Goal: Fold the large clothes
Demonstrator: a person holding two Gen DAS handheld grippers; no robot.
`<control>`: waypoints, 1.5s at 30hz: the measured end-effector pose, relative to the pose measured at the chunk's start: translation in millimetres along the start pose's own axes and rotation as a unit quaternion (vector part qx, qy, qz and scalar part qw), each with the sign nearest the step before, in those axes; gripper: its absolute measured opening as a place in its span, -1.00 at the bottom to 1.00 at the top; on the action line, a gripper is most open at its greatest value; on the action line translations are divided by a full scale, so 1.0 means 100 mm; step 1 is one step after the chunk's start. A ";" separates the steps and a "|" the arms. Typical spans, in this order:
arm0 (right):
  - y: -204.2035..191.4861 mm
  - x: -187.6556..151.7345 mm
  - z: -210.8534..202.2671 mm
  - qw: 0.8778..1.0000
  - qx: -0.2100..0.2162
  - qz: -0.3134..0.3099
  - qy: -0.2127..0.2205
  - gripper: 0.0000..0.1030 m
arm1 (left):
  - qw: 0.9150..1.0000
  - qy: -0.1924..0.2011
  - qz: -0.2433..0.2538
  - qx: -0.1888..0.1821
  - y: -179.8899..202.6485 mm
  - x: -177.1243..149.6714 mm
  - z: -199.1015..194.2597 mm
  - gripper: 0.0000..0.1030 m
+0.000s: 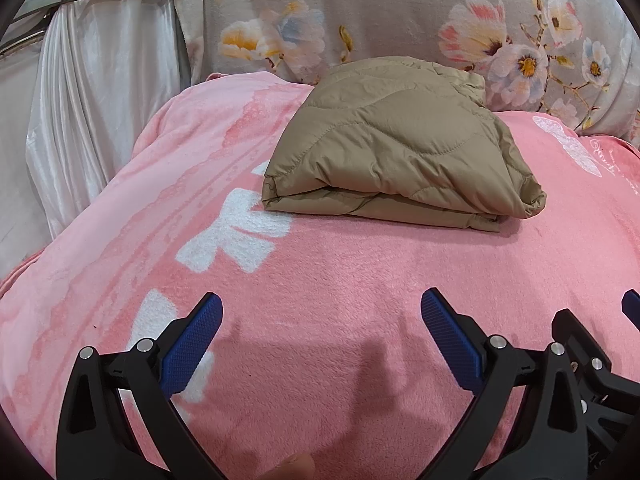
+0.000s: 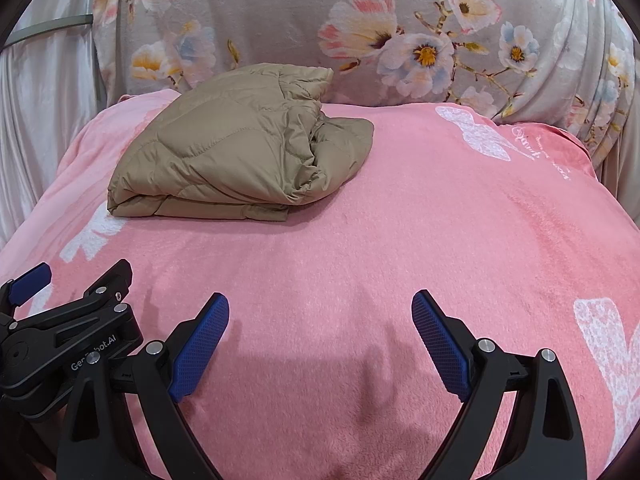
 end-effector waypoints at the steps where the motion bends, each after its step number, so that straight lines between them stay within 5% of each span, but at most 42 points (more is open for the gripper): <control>1: 0.00 0.00 0.00 1.000 0.000 0.000 0.000 0.76 | 1.000 0.000 0.000 0.000 0.01 0.00 0.00 0.89; 45: 0.02 0.00 0.00 1.000 -0.001 -0.003 0.000 0.76 | 1.000 0.001 0.006 0.004 -0.07 -0.02 0.02 0.86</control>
Point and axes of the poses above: each gripper's, at about its wrist camera, not at the fingertips, and z roughly the way its jaws point, y to its right, x to its top, the point moved 6 cm from there along z, roughly the way its jaws point, and after that the axes turned 13 degrees about z, right-handed, at the moved point
